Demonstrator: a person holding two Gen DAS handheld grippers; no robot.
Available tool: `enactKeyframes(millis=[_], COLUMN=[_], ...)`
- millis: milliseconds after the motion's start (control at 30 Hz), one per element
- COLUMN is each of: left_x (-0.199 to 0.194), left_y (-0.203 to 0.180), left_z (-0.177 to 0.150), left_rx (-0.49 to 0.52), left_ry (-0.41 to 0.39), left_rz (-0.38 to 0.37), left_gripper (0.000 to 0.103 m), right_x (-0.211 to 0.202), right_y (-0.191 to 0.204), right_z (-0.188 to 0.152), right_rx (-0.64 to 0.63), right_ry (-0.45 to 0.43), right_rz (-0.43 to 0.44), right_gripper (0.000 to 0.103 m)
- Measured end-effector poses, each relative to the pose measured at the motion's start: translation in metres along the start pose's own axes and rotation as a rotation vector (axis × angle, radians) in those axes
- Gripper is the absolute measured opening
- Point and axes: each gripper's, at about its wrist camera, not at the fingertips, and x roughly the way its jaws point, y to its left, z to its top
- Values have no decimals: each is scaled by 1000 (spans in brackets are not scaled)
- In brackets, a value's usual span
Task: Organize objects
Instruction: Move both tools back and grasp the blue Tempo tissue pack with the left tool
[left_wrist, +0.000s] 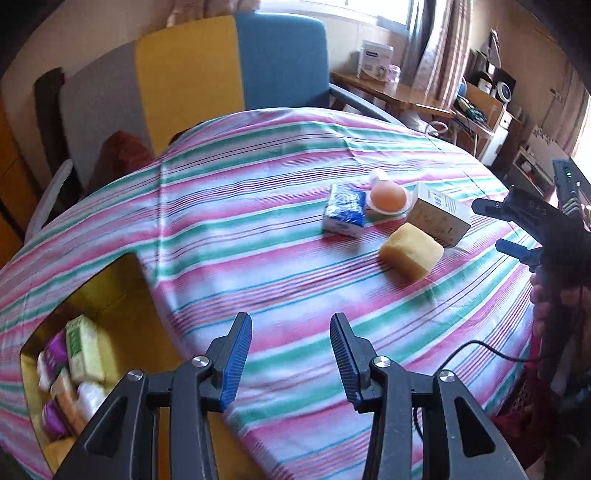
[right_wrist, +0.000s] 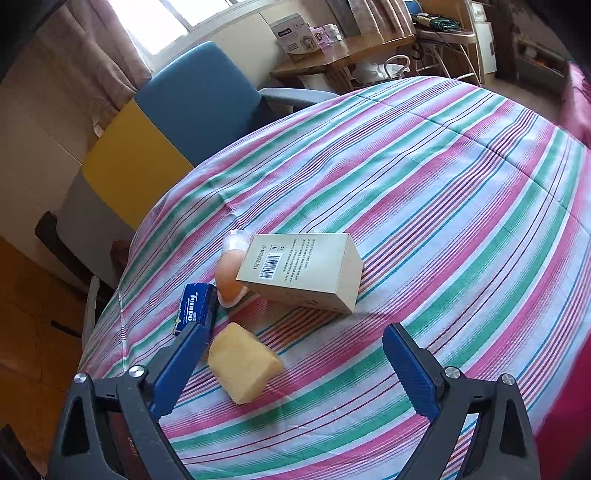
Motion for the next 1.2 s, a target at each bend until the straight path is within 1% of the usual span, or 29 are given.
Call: enactKeyframes(millis=[33, 100, 233, 333, 400, 433, 500, 567, 700, 800, 833, 867, 900, 1000, 1133, 1200], left_x=[10, 25, 61, 88, 103, 110, 123, 136, 163, 178, 181, 183, 183, 173, 153, 138], left_y=[-7, -16, -29, -37, -43, -46, -53, -58, -62, -61, -58, -54, -51, -44, -30, -23], left_z=[8, 21, 50, 69, 80, 85, 93, 101, 112, 117, 118, 117, 117, 110, 88, 73], left_rx=[27, 54, 74, 97, 120, 136, 157, 170, 184, 174, 156, 131, 106, 80, 37, 14], left_ry=[12, 19, 55, 76, 87, 92, 101, 111, 139, 151, 153, 155, 160, 151, 154, 153], left_rz=[2, 0, -37, -37, -45, -62, -73, -70, -42, -31, -37, -58, -73, -91, -103, -98], left_gripper=[47, 55, 56, 58, 63, 65, 76, 77, 77, 76, 73, 56, 53, 52, 52, 53], right_x=[0, 1, 1, 3, 5, 6, 8, 9, 11, 14, 15, 15, 15, 17, 21, 25], right_y=[1, 3, 3, 1, 1, 1, 3, 4, 7, 8, 8, 8, 8, 9, 15, 20], right_z=[0, -1, -2, -2, -2, -2, -2, -3, -4, -5, -5, -5, -5, -6, -8, -11], right_rx=[-3, -8, 0, 14, 20, 20, 18, 14, 5, 2, 2, 1, 0, -7, -45, -77], right_ry=[3, 9, 18, 34, 44, 48, 56, 64, 78, 90, 90, 90, 90, 94, 102, 122], right_rz=[5, 13, 35, 58, 72, 76, 86, 96, 108, 108, 105, 102, 99, 90, 72, 60], right_gripper=[98, 98, 98, 98, 99, 99, 99, 99, 99, 99, 99, 99, 99, 99, 99, 99])
